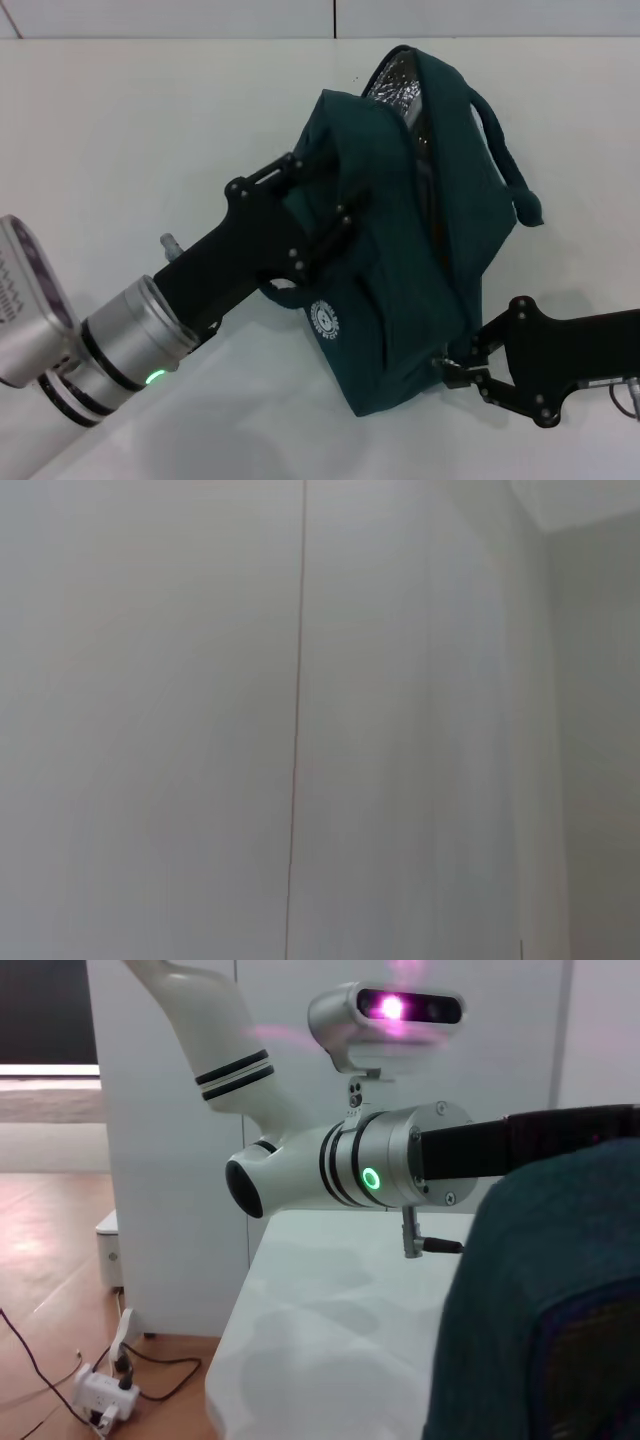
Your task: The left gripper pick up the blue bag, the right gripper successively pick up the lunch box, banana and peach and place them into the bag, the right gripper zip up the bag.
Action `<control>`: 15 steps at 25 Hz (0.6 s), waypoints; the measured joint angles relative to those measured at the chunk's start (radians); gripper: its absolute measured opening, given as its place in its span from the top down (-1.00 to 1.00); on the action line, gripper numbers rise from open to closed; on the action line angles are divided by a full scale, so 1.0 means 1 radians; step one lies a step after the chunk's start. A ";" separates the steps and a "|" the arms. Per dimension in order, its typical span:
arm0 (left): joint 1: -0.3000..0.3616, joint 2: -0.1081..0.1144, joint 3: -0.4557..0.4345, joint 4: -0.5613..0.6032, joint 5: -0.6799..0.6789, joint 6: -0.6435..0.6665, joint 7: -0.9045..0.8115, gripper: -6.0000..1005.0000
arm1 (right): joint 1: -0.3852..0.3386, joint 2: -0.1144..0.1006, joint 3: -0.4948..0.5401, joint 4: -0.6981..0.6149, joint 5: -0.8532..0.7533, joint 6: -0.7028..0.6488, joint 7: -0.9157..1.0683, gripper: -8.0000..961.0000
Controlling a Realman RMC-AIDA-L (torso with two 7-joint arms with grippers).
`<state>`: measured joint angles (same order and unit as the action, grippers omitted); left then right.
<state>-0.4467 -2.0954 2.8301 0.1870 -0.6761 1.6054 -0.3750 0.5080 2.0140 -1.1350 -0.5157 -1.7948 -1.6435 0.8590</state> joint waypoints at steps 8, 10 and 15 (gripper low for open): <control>0.020 0.003 -0.002 -0.013 -0.086 0.035 -0.148 0.02 | 0.006 -0.004 -0.003 -0.019 -0.007 -0.014 -0.001 0.88; 0.018 0.005 -0.002 -0.031 -0.087 0.040 -0.187 -0.07 | 0.008 -0.004 -0.003 -0.026 -0.010 -0.019 -0.002 0.89; 0.059 0.006 0.004 -0.086 -0.079 0.152 -0.217 -0.57 | 0.010 -0.003 -0.003 -0.036 -0.009 -0.029 -0.022 0.90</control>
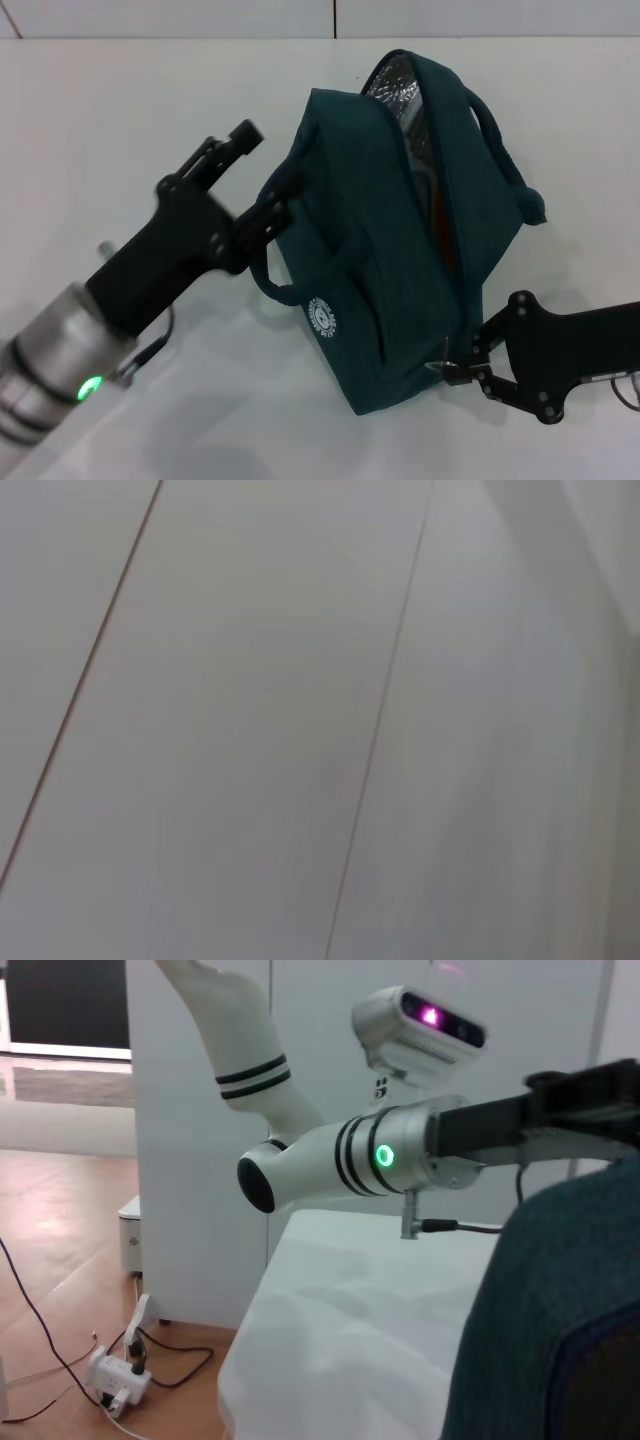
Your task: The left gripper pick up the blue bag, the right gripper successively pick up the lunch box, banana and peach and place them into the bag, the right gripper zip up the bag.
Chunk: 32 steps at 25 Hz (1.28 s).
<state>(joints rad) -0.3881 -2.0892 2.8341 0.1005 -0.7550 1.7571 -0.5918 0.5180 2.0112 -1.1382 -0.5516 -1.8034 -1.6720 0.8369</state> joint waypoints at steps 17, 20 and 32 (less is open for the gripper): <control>0.184 -0.010 0.005 -0.001 0.207 -0.025 0.294 -0.53 | 0.017 0.014 -0.006 -0.005 0.221 -0.046 -0.101 0.90; 0.170 -0.009 0.005 0.009 0.228 -0.058 0.289 -0.52 | 0.022 0.015 -0.018 0.001 0.232 -0.041 -0.102 0.90; 0.104 -0.010 0.005 0.013 0.292 -0.143 0.258 -0.50 | 0.021 0.017 -0.040 0.022 0.280 -0.037 -0.108 0.89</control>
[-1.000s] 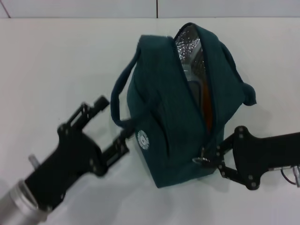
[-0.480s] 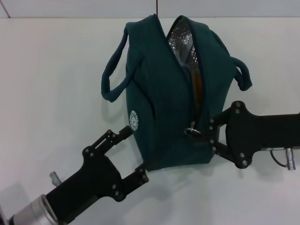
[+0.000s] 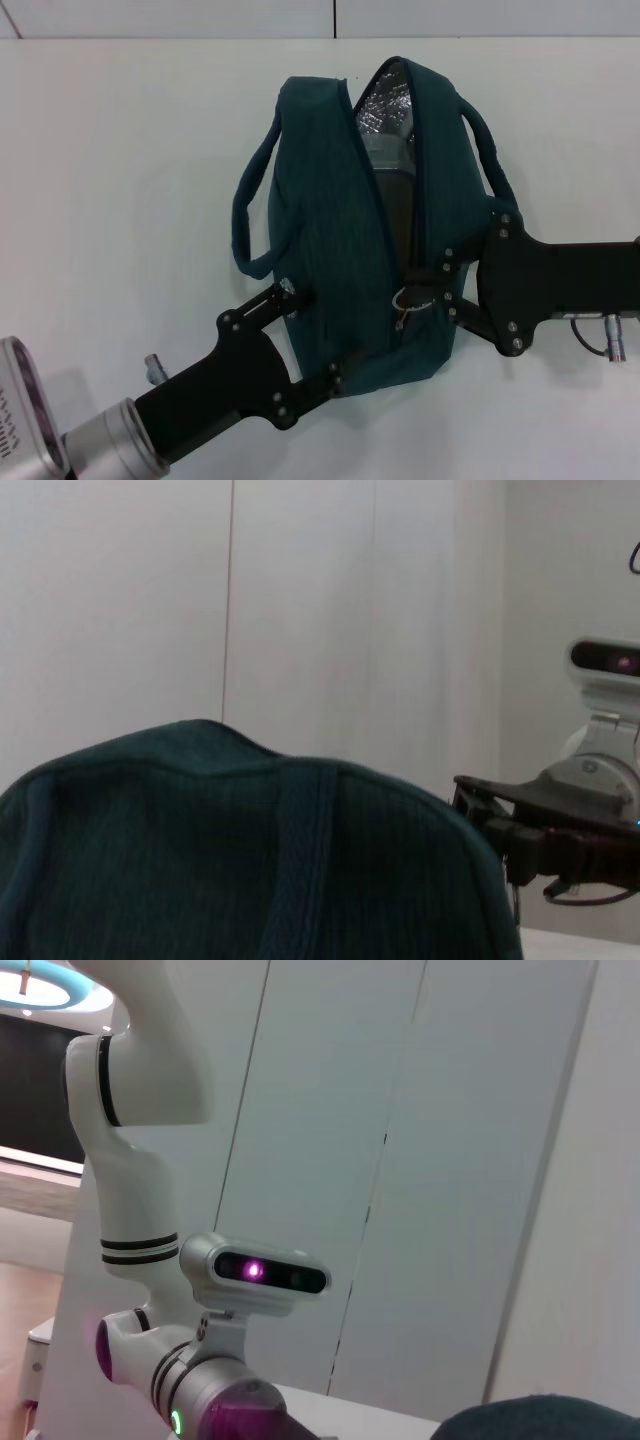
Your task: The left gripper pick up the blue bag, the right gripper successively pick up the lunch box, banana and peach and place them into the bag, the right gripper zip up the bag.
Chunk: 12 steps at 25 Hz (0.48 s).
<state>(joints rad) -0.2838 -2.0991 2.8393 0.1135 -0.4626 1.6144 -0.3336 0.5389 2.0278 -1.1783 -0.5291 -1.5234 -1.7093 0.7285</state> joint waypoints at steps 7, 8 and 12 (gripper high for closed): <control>-0.001 -0.001 -0.007 0.012 -0.009 -0.024 0.002 -0.15 | -0.005 -0.001 0.005 0.001 0.010 0.000 -0.013 0.89; -0.002 -0.001 -0.008 0.013 -0.010 -0.025 0.003 -0.06 | -0.006 -0.001 0.007 0.001 0.010 0.000 -0.013 0.89; -0.008 0.000 -0.008 0.013 -0.010 -0.025 0.006 0.12 | -0.007 -0.002 0.008 0.014 0.023 0.001 -0.023 0.88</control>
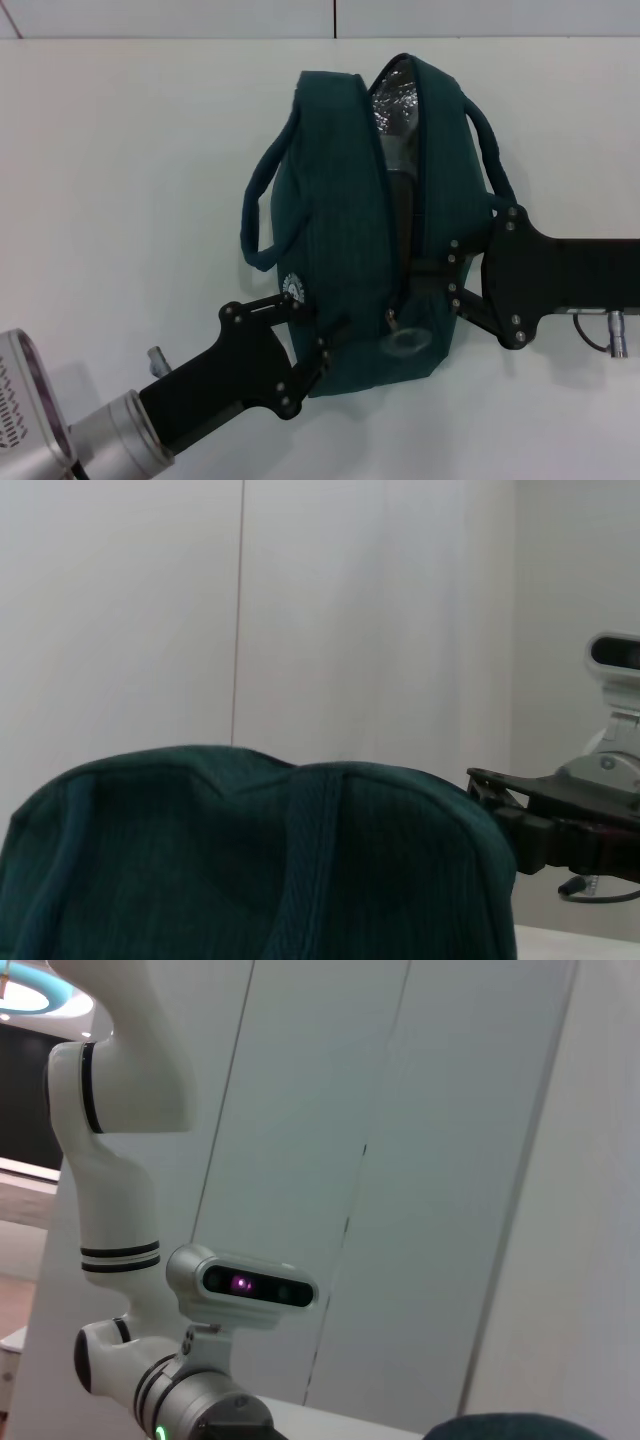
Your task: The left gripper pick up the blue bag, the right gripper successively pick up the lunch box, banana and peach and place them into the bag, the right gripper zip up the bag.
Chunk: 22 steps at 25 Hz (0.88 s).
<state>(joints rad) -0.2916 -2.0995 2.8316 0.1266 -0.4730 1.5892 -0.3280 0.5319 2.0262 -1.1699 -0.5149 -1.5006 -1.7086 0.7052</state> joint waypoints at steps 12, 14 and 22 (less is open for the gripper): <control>-0.021 0.003 0.008 -0.002 0.009 0.000 0.003 0.82 | -0.027 -0.017 0.001 0.000 0.045 -0.023 -0.003 0.88; -0.026 0.003 0.008 0.001 0.009 0.005 0.003 0.83 | -0.030 -0.039 -0.002 -0.007 0.022 -0.056 0.034 0.88; -0.068 0.000 0.008 0.010 0.020 0.008 0.017 0.86 | -0.065 -0.103 -0.004 -0.013 -0.107 -0.111 0.140 0.87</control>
<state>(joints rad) -0.3597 -2.0991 2.8393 0.1367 -0.4526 1.5977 -0.3110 0.4665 1.9231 -1.1737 -0.5281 -1.6073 -1.8192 0.8449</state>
